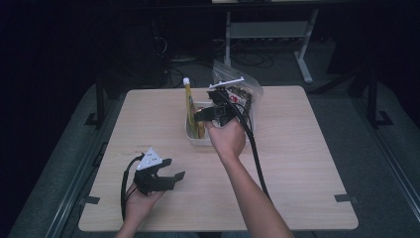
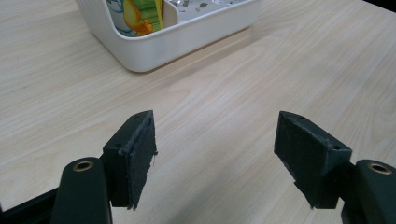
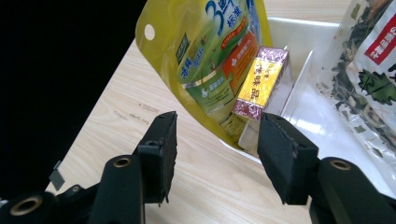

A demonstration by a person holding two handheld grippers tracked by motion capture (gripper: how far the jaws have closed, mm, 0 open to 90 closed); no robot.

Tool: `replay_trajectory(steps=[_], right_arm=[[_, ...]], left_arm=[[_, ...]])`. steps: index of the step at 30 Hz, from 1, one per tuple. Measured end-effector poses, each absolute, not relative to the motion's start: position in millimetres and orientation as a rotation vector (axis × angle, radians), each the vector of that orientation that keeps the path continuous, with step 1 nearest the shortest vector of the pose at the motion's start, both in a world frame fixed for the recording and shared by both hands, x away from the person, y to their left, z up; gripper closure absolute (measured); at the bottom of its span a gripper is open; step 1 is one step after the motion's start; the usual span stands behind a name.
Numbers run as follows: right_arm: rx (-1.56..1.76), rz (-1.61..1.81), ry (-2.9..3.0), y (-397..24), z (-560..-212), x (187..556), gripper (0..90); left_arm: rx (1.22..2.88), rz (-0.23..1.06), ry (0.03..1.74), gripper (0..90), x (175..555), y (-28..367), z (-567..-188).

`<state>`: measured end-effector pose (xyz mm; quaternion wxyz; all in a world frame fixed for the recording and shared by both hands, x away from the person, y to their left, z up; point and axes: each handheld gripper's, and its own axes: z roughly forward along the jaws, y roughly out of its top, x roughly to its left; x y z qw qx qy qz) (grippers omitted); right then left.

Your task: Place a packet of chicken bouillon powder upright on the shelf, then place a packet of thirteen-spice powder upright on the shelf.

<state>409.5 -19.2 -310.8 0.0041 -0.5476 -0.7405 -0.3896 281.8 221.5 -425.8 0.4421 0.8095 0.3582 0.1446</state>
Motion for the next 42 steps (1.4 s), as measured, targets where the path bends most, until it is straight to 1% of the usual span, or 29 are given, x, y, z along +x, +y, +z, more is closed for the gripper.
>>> replay_trajectory(steps=[23, 42], right_arm=[[-1.649, -1.235, -2.307, -50, -327, 385, 43.7], [-1.631, -1.228, -2.281, -78, -348, 368, 42.4]], left_arm=[[2.009, 0.357, 0.894, 28.4, 283, 222, -427], [2.014, 0.357, 0.893, 28.1, 283, 223, -427]])
